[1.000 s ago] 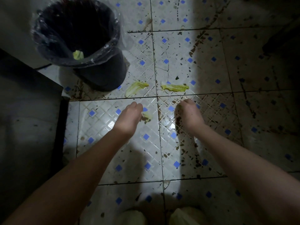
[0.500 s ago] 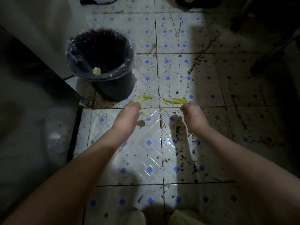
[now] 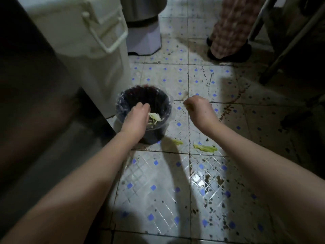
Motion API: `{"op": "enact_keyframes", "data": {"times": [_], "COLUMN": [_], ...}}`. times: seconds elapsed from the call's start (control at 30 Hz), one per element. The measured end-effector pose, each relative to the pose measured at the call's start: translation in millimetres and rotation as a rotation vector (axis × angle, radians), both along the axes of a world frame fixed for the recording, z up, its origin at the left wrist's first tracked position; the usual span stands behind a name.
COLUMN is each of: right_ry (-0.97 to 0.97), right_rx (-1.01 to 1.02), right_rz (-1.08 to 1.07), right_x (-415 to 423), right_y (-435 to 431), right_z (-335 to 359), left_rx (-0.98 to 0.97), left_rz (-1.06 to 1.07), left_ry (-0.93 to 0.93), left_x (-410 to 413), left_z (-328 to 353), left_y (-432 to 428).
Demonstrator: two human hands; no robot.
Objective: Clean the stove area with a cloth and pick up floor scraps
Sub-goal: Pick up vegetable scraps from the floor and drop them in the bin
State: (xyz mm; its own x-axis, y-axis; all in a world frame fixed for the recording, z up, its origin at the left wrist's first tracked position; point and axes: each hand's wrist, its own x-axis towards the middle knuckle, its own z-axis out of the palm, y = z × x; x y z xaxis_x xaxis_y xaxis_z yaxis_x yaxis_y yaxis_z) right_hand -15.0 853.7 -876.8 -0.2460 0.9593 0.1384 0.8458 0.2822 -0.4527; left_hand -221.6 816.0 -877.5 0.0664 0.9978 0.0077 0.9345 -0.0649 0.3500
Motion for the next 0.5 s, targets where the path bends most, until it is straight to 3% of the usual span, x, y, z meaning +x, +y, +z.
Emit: {"op": "enact_keyframes", "data": {"times": [0.17,0.5], "right_ry": [0.065,-0.021], "right_rx": [-0.039,-0.11], "right_rz": [0.067,0.083], "right_x": [-47.8,-88.3], "right_y": [21.5,31.9], "right_z": [7.1,-23.5], "left_rx": [0.018,0.041], "left_rz": [0.067,0.095], "left_ry": [0.064,0.13], "left_x": [-22.4,-34.5], "left_z": [2.8,-11.8], "left_y": [25.9,36.7]}}
